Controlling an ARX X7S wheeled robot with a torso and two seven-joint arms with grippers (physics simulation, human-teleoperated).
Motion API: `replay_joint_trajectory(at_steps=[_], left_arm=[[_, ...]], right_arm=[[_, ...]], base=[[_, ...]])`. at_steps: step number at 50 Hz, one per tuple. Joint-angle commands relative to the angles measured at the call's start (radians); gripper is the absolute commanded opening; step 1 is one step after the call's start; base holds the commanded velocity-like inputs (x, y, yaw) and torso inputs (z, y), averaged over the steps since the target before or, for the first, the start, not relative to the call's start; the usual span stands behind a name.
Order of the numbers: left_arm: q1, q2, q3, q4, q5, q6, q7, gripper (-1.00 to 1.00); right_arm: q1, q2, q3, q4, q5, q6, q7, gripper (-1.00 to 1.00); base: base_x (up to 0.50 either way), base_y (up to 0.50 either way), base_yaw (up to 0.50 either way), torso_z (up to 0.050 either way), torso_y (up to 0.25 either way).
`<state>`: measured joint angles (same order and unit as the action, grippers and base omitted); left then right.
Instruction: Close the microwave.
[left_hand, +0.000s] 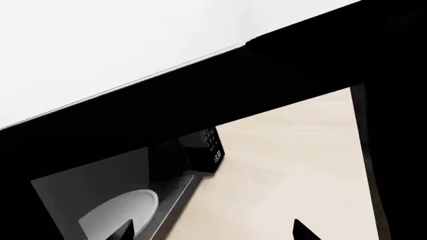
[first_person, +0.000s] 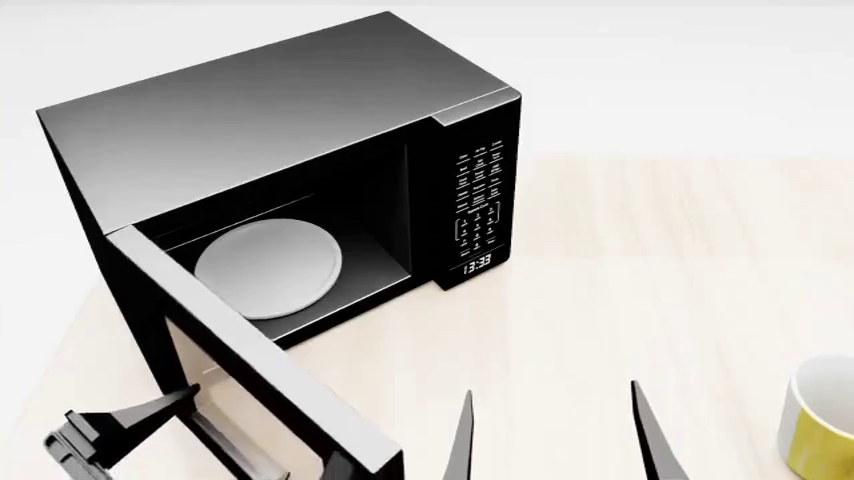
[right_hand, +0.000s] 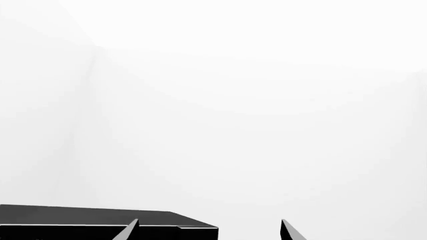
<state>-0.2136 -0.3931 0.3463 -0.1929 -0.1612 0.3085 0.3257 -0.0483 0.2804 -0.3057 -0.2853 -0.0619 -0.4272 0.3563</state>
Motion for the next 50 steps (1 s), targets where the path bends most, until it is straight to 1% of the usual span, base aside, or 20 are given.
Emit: replay_joint_trajectory(at_steps=[1,20,50], left_arm=[[-0.039,0.042,-0.033,-0.032,0.006,-0.009,-0.023,1.00],[-0.093,0.072,-0.012,-0.069,0.026,-0.020,-0.035,1.00],[-0.155,0.126,0.009,-0.173,0.044,0.021,-0.062,1.00]], right_arm=[[0.005,-0.009,0.015,0.008,-0.012,-0.003,-0.009,1.00],[0.010,-0.002,0.010,0.010,-0.008,-0.001,-0.001,1.00],[0.013,0.008,0.002,0.014,-0.003,-0.004,0.012,1.00]], base=[[0.00,0.00,0.00,0.000,0.000],[0.00,0.00,0.00,0.000,0.000],[0.00,0.00,0.00,0.000,0.000]])
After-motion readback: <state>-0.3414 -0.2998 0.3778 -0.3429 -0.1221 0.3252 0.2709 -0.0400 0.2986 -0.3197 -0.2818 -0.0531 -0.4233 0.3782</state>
